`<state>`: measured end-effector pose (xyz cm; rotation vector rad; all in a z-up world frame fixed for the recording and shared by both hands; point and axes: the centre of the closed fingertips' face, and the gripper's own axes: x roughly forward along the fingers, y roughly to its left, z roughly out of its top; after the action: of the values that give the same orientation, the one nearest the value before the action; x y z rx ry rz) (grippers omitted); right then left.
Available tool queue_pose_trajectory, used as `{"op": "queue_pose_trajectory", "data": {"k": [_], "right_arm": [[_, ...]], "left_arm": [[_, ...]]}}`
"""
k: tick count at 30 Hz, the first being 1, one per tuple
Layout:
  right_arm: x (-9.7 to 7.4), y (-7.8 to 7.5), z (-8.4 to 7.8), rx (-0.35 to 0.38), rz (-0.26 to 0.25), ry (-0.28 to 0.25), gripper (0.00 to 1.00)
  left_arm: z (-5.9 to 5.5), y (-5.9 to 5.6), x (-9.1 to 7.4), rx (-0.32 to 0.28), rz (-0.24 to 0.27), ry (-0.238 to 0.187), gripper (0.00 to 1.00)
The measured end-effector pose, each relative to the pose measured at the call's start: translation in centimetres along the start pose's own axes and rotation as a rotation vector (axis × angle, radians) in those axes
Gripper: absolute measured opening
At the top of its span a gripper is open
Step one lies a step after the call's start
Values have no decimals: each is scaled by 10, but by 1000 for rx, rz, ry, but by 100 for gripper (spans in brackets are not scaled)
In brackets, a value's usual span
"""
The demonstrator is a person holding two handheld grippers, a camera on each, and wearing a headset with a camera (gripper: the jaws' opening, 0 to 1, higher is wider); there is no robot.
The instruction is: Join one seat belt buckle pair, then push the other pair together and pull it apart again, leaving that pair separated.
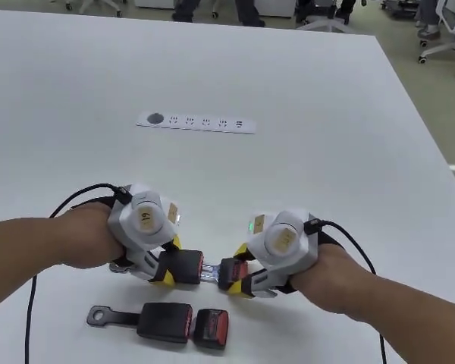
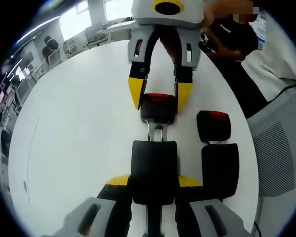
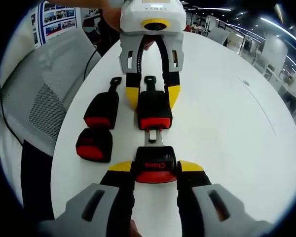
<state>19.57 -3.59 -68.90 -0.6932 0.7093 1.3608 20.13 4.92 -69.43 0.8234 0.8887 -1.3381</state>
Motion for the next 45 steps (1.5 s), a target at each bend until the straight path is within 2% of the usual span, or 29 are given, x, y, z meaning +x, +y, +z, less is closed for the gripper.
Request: {"op": "queue_pose_trajectory", "data": {"k": [2,4,10,14,17,20,26,31,34,35,37,39,41,43,45], "right_arm": [[-5,1,-7,0,-3,5,31],[-12,0,-16,1,-20,13,31],[-35,-3,-47,44,-49,30,32],[-47,-4,-65,19,-72,75,32],[-51,-10,-76,-2,-83,105,33],[-55,-11,-79,23,-91,105,33],[-55,-8,-77,31,-103,117,33],[-57,-14,-78,23,-147,143,40],[-60,-11,-76,26,-159,141,41],[-64,-11,-74,33,-171,133,41],[-71,-9,-67,66,-200,99,43],[-80,0,-57,103,-209,64,43],[-85,7,-54,130,-232,38,46],[-87,15,-51,169,-241,14,46],[-90,26,-44,201,-257,-24,47]], "left_arm": [[-1,2,0,0,1,1,33],[1,-2,0,3,1,1,33],[-1,-1,1,3,3,3,33],[0,-1,0,-1,5,-2,33],[0,-2,0,-4,7,-5,33],[1,-3,-1,-11,13,-7,34],[1,-2,-1,20,28,-7,34],[1,-2,1,21,40,25,34],[-1,-2,-1,52,59,47,38],[-1,-4,-4,41,69,42,40],[0,-1,-12,16,104,20,43],[1,-1,-25,-5,146,10,46],[4,-2,-37,-43,191,-39,48],[5,-8,-46,-86,216,-76,50],[7,-20,-54,-116,233,-115,53]]}}
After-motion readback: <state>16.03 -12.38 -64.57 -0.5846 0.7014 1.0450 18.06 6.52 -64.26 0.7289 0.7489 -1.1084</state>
